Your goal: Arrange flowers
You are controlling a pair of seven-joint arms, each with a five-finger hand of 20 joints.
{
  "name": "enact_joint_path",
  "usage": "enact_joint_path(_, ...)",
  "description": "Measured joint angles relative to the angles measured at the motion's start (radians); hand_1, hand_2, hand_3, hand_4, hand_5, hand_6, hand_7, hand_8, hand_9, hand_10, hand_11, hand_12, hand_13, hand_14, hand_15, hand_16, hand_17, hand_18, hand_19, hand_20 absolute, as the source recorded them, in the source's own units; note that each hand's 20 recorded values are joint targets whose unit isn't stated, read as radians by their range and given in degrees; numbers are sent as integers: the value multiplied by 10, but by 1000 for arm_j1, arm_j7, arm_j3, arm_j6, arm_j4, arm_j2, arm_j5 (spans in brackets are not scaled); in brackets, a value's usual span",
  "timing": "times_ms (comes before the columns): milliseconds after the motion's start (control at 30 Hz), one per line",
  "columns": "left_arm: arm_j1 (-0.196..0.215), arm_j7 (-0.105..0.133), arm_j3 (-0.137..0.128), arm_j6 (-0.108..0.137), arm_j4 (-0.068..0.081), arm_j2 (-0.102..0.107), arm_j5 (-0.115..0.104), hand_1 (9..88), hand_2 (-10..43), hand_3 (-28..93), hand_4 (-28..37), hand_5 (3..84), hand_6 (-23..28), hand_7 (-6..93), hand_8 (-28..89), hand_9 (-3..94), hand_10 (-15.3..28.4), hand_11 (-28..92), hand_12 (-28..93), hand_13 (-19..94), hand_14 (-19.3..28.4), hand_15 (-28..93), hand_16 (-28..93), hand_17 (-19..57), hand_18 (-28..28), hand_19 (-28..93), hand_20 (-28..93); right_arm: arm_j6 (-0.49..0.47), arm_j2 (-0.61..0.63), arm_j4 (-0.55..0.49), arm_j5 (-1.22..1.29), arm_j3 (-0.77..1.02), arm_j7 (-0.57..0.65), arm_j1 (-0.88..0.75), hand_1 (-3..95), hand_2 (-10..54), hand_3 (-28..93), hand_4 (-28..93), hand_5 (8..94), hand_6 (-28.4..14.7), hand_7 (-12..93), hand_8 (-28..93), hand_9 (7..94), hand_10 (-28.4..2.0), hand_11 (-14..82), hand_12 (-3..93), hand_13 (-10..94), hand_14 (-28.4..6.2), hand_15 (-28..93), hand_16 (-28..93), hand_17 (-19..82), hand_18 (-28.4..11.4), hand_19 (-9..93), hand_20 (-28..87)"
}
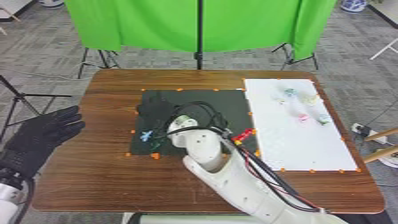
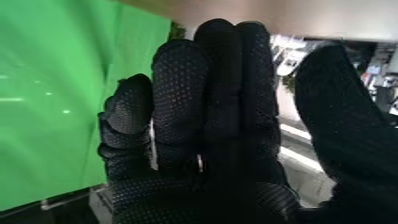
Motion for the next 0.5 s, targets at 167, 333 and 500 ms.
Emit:
enact_joint_path(167, 23, 11, -10, 0, -8, -20, 1, 293, 58, 671, -214, 408, 62, 136, -72, 344, 129, 221, 183, 267, 164, 381, -13, -66, 225, 510, 41, -13, 17, -47, 112, 77, 4, 2, 231, -33, 879, -259, 438, -21, 342, -231, 438, -117, 421, 225, 444, -74, 682, 179, 229, -177, 790, 428)
enact_joint_path(333, 39, 19, -14, 2, -11, -36, 1, 291, 54, 680, -224, 406, 53, 169, -89, 350, 123, 247, 174, 276, 158, 392, -19, -63, 223, 513, 34, -18, 102, -124, 241, 168, 92, 9, 190, -63, 869, -260, 356, -42, 235, -177, 358, -134, 305, 204, 331, -102, 557, 108, 178, -179, 695, 364)
enact_joint_path(500, 54, 25, -18, 3, -16, -44, 1, 289, 50, 690, -231, 405, 50, 181, -97, 351, 122, 254, 166, 277, 158, 400, -25, -62, 224, 517, 29, -22, 238, -174, 309, 339, 199, -21, 185, -86, 861, -269, 337, -51, 201, -152, 340, -135, 245, 210, 307, -105, 466, 121, 155, -180, 637, 308)
